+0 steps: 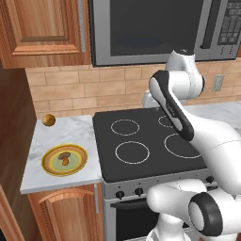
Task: Pick the mushroom from the counter and place it in the microwave. Then turn on the microwave.
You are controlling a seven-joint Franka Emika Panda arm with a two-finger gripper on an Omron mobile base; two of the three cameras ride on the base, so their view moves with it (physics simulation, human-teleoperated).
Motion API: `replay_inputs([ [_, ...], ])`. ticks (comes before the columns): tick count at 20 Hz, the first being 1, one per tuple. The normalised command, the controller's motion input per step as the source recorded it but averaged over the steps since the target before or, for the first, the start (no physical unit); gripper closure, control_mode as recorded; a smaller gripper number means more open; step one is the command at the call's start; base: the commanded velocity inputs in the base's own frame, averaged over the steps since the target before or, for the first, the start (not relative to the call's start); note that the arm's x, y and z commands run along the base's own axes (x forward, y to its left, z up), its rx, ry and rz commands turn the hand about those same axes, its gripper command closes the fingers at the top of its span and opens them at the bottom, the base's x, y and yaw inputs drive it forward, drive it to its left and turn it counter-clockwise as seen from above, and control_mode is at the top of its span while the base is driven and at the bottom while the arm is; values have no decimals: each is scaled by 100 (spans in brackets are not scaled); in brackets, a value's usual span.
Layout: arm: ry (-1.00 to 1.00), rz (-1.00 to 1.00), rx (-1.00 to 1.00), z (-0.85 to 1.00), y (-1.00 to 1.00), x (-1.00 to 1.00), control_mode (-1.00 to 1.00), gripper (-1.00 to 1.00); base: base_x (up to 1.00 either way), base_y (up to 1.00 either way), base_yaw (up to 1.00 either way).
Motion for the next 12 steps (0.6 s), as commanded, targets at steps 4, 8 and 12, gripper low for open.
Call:
replay_inputs([
  [4,-3,-4,0,0,-2,-20,-100,-100,0,0,0],
  [8,-12,-8,0,13,-12,-20,-100,-100,0,0,0],
  [12,-16,-9,0,32,-17,-8,-100,-100,0,0,0],
])
